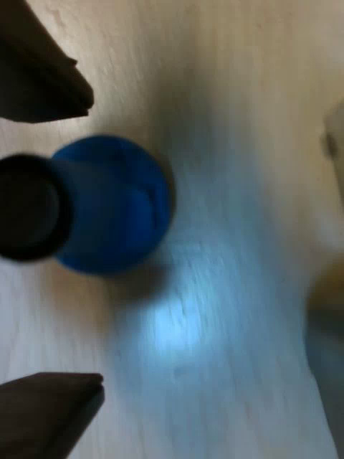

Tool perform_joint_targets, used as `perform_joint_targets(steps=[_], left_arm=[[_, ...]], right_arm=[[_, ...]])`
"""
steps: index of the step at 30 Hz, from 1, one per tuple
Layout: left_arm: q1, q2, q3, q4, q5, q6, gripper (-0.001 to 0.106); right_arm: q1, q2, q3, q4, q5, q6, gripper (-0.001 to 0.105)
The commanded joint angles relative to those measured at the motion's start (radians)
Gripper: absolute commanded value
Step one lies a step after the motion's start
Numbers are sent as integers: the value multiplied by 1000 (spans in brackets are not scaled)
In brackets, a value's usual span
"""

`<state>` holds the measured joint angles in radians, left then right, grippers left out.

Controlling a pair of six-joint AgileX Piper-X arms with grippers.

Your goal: Grind coffee beans and then tamp

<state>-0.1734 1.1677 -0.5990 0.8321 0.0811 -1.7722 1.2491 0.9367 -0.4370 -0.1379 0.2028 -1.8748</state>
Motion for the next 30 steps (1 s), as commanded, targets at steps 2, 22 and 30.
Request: perform_joint_targets(steps=[2,22,30], left_arm=[[-1,29,-3,-24,-33,4,73],[-1,94,-3,-19,-33,4,27],[-1,90,-13,12,-33,14,0]], right_arm=[[2,-1,-1,-9,-6,-6,75],[2,-1,-1,-9,-6,-6,75],[2,-1,-1,-9,-6,-6,75]])
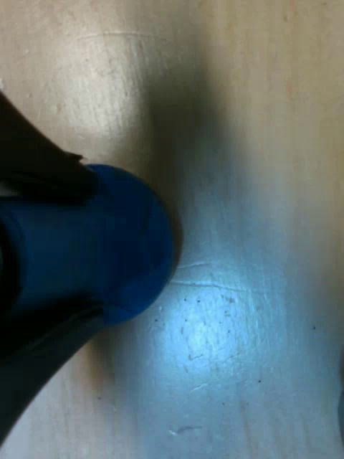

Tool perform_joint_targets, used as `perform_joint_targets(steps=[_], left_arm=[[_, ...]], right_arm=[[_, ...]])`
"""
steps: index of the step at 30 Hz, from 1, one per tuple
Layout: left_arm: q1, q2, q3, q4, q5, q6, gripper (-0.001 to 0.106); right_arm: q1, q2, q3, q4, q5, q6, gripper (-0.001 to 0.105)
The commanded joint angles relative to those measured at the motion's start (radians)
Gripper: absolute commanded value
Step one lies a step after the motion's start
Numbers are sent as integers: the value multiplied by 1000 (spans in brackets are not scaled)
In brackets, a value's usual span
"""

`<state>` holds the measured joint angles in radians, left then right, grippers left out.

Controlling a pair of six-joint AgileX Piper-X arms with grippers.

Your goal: Grind coffee beans and then tamp

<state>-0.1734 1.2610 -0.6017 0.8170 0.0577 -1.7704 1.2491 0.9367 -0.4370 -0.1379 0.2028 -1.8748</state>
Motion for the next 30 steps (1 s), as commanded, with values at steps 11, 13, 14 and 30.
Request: perform_joint_targets(steps=[11,13,14,30], left_arm=[[-1,-271,-13,88,29,17,0],[-1,-347,-13,109,29,15,0],[-1,-366,-13,117,29,16,0],[-87,-700,-13,223,233,-66,0]], right_arm=[[2,-1,-1,-9,-6,-6,75],[2,-1,-1,-9,-6,-6,75],[2,-1,-1,-9,-6,-6,75],[2,-61,-1,25,3,17,75]])
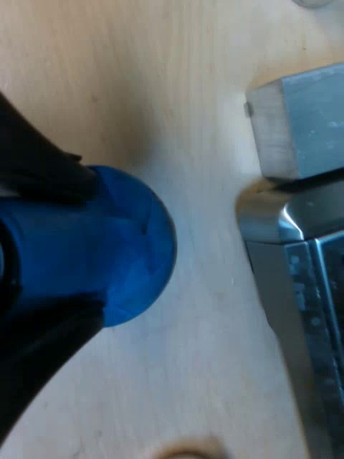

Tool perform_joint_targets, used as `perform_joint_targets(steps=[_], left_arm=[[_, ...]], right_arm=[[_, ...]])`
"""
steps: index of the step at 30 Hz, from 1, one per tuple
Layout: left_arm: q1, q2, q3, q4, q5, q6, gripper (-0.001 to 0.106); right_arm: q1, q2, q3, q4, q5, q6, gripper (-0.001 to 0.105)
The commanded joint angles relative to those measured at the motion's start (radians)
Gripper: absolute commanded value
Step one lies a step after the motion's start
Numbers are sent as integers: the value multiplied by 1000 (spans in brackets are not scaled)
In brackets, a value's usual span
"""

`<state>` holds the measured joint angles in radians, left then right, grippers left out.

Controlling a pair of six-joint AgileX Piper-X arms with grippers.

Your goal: Grind coffee beans and then tamp

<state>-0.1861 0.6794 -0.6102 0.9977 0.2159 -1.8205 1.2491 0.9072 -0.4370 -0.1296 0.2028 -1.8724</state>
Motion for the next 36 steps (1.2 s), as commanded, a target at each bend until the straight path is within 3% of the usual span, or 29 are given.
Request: perform_joint_targets(steps=[1,5,8,14,22,26,31,36], left_arm=[[-99,-123,-4,55,75,-16,0],[-171,-124,-4,51,74,-16,0],[-228,-124,-4,45,74,-16,0],[-301,-124,-4,45,74,-16,0],[-323,-119,-4,31,74,-16,0],[-323,-112,-4,20,76,-16,0],[-326,-92,-4,15,79,-16,0],[-380,-70,-7,-16,79,-16,0]], right_arm=[[2,-41,-1,29,16,25,75],[2,-89,-1,163,118,83,75],[2,-112,-1,226,176,89,75],[2,-124,63,153,269,109,75],[2,-124,168,36,261,123,75],[2,-124,213,27,173,123,75],[2,-124,249,-3,131,127,75],[2,-124,253,-8,137,127,75]])
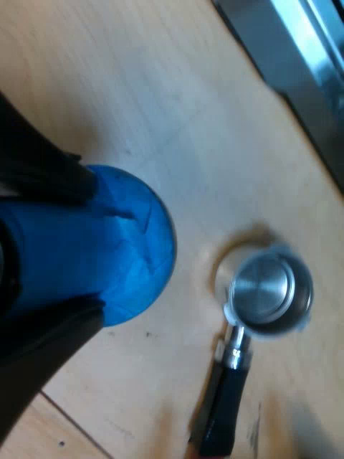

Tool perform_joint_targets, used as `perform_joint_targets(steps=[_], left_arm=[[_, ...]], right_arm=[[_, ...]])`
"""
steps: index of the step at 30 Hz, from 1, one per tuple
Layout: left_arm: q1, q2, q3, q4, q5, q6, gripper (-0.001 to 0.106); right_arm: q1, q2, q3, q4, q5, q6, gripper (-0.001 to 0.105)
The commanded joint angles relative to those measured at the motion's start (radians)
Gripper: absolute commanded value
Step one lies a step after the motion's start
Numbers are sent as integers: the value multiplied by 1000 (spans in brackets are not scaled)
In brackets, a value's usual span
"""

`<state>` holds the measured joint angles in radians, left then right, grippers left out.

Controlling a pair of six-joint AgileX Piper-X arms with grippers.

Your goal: Grind coffee beans and then tamp

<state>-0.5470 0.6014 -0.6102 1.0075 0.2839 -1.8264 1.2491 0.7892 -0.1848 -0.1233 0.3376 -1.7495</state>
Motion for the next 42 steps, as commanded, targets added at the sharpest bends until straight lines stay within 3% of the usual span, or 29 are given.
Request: perform_joint_targets(steps=[1,8,14,21,25,27,35,42], left_arm=[[-30,12,-9,-29,11,-10,0],[-78,128,-82,-67,13,0,0],[-104,232,-164,-71,20,48,0],[-240,391,-273,-71,-25,59,0],[-283,459,-295,-71,-31,63,0],[-306,499,-307,-71,-77,67,0],[-317,609,-318,-101,-156,78,0],[-316,678,-318,-163,-153,81,0]], right_arm=[[2,-6,1,-15,2,4,75],[2,-6,1,-15,2,4,75],[2,-6,1,-15,2,4,75],[2,-6,1,-15,2,4,75],[2,-6,1,-15,2,4,75],[2,-6,1,-15,2,4,75],[2,-6,1,-15,2,4,75],[2,-6,1,-15,2,4,75]])
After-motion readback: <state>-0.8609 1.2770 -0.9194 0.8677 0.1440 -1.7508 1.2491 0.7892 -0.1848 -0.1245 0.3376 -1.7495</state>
